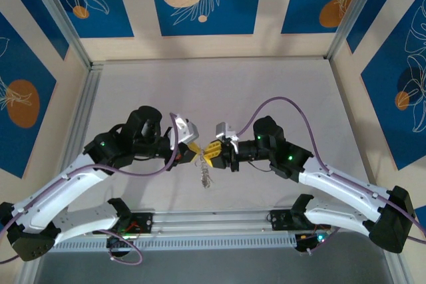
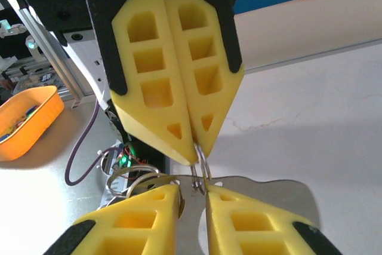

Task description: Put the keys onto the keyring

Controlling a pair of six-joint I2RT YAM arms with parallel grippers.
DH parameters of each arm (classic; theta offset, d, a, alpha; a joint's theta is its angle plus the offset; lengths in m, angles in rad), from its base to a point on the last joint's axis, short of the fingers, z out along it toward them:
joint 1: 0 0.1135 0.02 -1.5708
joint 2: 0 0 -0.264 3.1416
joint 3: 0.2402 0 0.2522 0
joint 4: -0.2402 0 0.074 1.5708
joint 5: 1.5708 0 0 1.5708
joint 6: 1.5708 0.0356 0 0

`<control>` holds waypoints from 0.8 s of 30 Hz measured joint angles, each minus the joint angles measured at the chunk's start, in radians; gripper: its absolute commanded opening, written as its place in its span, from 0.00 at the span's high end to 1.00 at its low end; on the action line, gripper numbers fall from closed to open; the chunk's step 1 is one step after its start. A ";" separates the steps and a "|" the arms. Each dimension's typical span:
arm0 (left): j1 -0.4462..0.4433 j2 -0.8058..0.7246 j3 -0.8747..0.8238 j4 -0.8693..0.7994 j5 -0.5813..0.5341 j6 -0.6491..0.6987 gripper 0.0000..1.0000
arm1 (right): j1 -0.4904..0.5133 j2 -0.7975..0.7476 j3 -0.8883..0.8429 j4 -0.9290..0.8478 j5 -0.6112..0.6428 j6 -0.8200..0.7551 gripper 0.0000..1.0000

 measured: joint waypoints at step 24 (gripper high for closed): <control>-0.001 -0.101 -0.169 0.228 0.006 -0.116 0.94 | -0.013 -0.006 0.042 -0.076 0.019 -0.018 1.00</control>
